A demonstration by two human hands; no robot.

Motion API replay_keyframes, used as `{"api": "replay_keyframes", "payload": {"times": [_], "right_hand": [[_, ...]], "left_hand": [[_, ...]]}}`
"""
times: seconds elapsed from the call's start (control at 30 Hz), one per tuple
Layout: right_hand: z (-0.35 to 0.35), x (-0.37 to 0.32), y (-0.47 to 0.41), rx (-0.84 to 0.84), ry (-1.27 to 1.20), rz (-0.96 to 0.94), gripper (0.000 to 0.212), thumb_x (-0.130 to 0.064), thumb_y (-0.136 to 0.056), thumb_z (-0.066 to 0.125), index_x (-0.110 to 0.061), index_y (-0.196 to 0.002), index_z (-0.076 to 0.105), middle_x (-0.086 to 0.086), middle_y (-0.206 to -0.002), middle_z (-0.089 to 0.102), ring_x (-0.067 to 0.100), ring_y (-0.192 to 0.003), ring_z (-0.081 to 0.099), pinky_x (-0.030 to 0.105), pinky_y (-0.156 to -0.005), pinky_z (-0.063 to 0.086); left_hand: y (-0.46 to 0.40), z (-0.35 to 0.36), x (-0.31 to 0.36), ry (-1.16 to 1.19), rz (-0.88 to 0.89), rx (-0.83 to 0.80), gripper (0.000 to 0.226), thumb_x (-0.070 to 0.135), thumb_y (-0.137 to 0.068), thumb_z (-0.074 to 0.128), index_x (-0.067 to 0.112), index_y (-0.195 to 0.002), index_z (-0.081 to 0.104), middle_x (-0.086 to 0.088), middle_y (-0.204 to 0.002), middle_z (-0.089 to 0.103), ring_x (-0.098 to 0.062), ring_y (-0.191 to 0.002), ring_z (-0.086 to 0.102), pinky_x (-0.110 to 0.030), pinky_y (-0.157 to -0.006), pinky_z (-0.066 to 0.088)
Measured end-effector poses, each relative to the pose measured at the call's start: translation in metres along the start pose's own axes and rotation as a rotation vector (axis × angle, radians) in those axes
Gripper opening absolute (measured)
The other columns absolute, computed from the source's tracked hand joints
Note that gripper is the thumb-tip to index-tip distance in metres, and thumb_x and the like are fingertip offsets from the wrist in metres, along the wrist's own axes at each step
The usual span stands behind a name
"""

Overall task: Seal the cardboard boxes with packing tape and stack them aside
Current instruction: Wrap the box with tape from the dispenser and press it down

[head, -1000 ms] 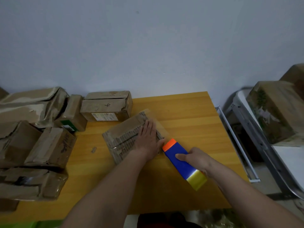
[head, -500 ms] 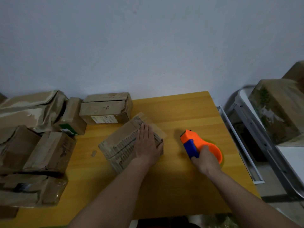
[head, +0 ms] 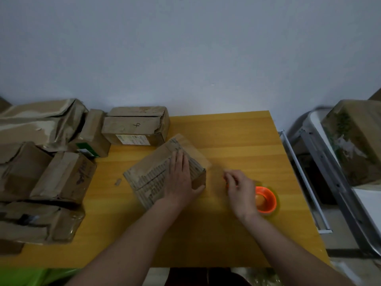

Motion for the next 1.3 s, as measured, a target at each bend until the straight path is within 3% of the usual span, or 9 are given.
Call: {"api": "replay_keyframes", "payload": {"times": [0.17, 0.4, 0.6, 0.77, 0.9, 1.0, 1.1, 1.17, 1.3], "right_hand": [[0.05, -0.039, 0.005, -0.156, -0.035, -0.143, 0.025, 0.001, -0.092, 0.053, -0.004, -0.11, 0.07, 0.009, -0.111, 0.07, 0.018, -0.103, 0.063, 0.017, -0.088, 0.041], [0.073, -0.025, -0.013, -0.26, 0.049, 0.018, 0.033, -0.014, -0.099, 0.045, -0.008, -0.129, 0.059, 0.009, -0.131, 0.059, 0.023, -0.123, 0.054, 0.03, -0.103, 0.039], [0.097, -0.016, -0.026, -0.613, 0.309, 0.132, 0.047, -0.033, -0.103, 0.036, 0.004, -0.104, 0.065, 0.026, -0.111, 0.064, 0.039, -0.106, 0.057, 0.036, -0.074, 0.038], [0.102, -0.05, -0.029, -0.531, 0.104, 0.06, 0.041, -0.021, -0.102, 0.039, -0.006, -0.14, 0.042, 0.011, -0.143, 0.045, 0.026, -0.132, 0.04, 0.029, -0.105, 0.031], [0.121, -0.047, -0.016, -0.584, 0.062, 0.107, 0.036, -0.019, -0.102, 0.039, -0.014, -0.137, 0.046, 0.008, -0.134, 0.053, 0.025, -0.121, 0.049, 0.033, -0.098, 0.039], [0.125, -0.04, -0.015, -0.608, 0.12, 0.162, 0.031, -0.025, -0.102, 0.041, -0.01, -0.123, 0.058, 0.013, -0.122, 0.061, 0.028, -0.113, 0.055, 0.031, -0.083, 0.042], [0.119, -0.044, -0.023, -0.428, 0.049, 0.224, 0.043, -0.028, -0.099, 0.047, -0.007, -0.137, 0.047, 0.012, -0.135, 0.053, 0.027, -0.124, 0.05, 0.037, -0.099, 0.042], [0.12, -0.049, -0.022, -0.329, -0.045, 0.234, 0.046, -0.026, -0.099, 0.048, -0.009, -0.141, 0.043, 0.009, -0.137, 0.052, 0.026, -0.126, 0.049, 0.042, -0.104, 0.043], [0.138, -0.05, -0.011, -0.381, -0.154, 0.266, 0.046, -0.023, -0.1, 0.044, -0.015, -0.145, 0.038, 0.006, -0.137, 0.051, 0.025, -0.123, 0.05, 0.043, -0.1, 0.046]], "left_hand": [[0.011, 0.013, -0.013, -0.102, -0.065, -0.054, 0.106, 0.079, -0.085, 0.026, 0.009, -0.151, -0.019, -0.01, -0.158, -0.027, -0.028, -0.146, -0.024, -0.058, -0.116, -0.008], [0.011, 0.012, -0.013, -0.099, -0.051, -0.121, 0.103, 0.075, -0.087, 0.026, 0.007, -0.151, -0.018, -0.011, -0.158, -0.028, -0.03, -0.145, -0.027, -0.059, -0.115, -0.012], [0.021, 0.012, -0.022, -0.129, 0.028, -0.196, 0.102, 0.075, -0.088, 0.026, 0.01, -0.15, -0.021, -0.008, -0.157, -0.03, -0.026, -0.144, -0.03, -0.055, -0.114, -0.017], [0.033, 0.01, -0.033, -0.143, 0.197, -0.178, 0.095, 0.07, -0.091, 0.033, 0.019, -0.151, -0.021, 0.001, -0.158, -0.029, -0.018, -0.144, -0.029, -0.046, -0.115, -0.02], [0.037, 0.017, -0.039, -0.163, 0.277, -0.211, 0.089, 0.062, -0.096, 0.035, 0.02, -0.151, -0.022, 0.002, -0.158, -0.029, -0.017, -0.143, -0.03, -0.051, -0.119, -0.01], [0.038, 0.015, -0.046, -0.207, 0.363, -0.239, 0.092, 0.06, -0.095, 0.04, 0.02, -0.152, -0.02, 0.002, -0.158, -0.027, -0.018, -0.143, -0.029, -0.05, -0.119, -0.01], [0.041, 0.011, -0.059, -0.272, 0.487, -0.243, 0.091, 0.056, -0.094, 0.046, 0.025, -0.153, -0.015, 0.0, -0.158, -0.027, -0.025, -0.146, -0.023, -0.049, -0.118, -0.012], [0.038, 0.011, -0.074, -0.311, 0.484, -0.25, 0.087, 0.056, -0.094, 0.046, 0.034, -0.152, -0.016, -0.001, -0.154, -0.034, -0.031, -0.144, -0.026, -0.057, -0.117, -0.011], [0.031, 0.015, -0.091, -0.366, 0.457, -0.348, 0.083, 0.057, -0.096, 0.041, 0.043, -0.147, -0.023, -0.005, -0.155, -0.034, -0.035, -0.143, -0.029, -0.067, -0.113, -0.005]]}}
Point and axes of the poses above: each hand's wrist, its own y-axis away from the middle knuckle, its own z-axis out of the palm, x = y × z, the point moved 8 cm from there along -y, towards the middle knuckle
